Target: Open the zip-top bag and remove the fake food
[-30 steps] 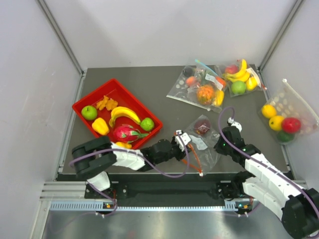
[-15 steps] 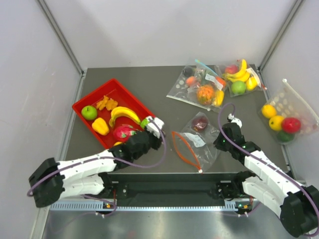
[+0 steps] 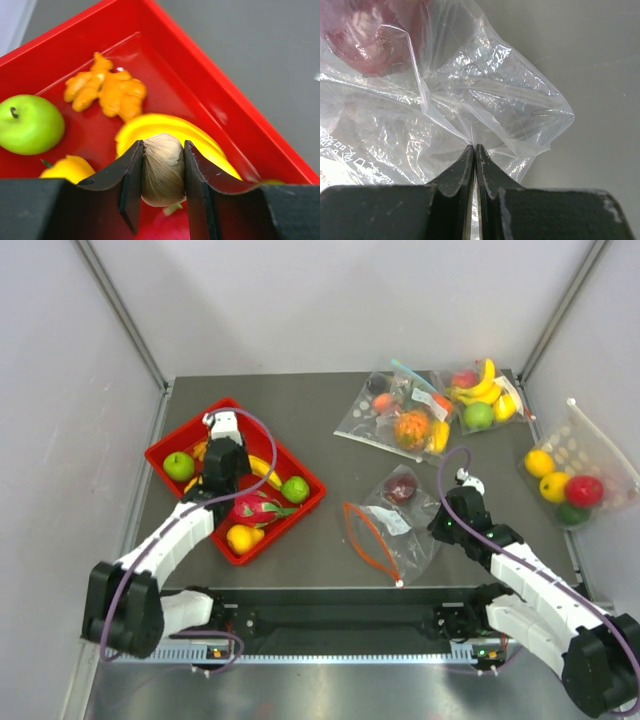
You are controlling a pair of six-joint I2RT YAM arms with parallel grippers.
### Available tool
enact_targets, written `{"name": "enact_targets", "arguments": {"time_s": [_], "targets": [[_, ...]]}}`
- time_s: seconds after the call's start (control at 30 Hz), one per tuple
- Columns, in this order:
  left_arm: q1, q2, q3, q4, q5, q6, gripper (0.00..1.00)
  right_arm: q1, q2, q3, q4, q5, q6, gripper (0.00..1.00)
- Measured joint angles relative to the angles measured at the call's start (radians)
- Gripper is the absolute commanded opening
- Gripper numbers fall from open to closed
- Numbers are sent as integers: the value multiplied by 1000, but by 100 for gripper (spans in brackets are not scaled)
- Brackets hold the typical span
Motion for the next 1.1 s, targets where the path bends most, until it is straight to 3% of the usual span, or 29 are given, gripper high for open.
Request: {"name": "enact_targets", "arguments": {"time_s": [0.17, 0.2, 0.3, 0.33, 0.37, 0.5, 0.53, 0.83, 1.0, 1.1], "targets": [[71, 186, 97, 16, -15, 5, 26, -2, -11, 0, 0, -5, -3, 3], [85, 211, 111, 18, -9, 4, 35, -2, -12, 0, 0, -6, -5, 4], [141, 256, 141, 34, 7, 2, 46, -2, -12, 0, 0, -8, -9, 4], [162, 267, 150, 44, 14, 1, 60, -2, -12, 0, 0, -9, -9, 4], [180, 278, 157, 55, 21, 2, 65, -2, -12, 0, 0, -9, -10, 4], [222, 325, 199, 74, 36, -4, 75, -2, -12, 0, 0, -9, -12, 4], [224, 335, 207, 76, 40, -6, 88, -2, -12, 0, 0, -9, -14, 4], [224, 330, 197, 81, 73, -22, 89, -2, -12, 0, 0, -10, -18, 4], [201, 217, 140, 82, 105, -37, 89, -2, -10, 0, 0, -10, -18, 4], [130, 135, 101, 92, 108, -33, 88, -2, -10, 0, 0, -11, -19, 4]]}}
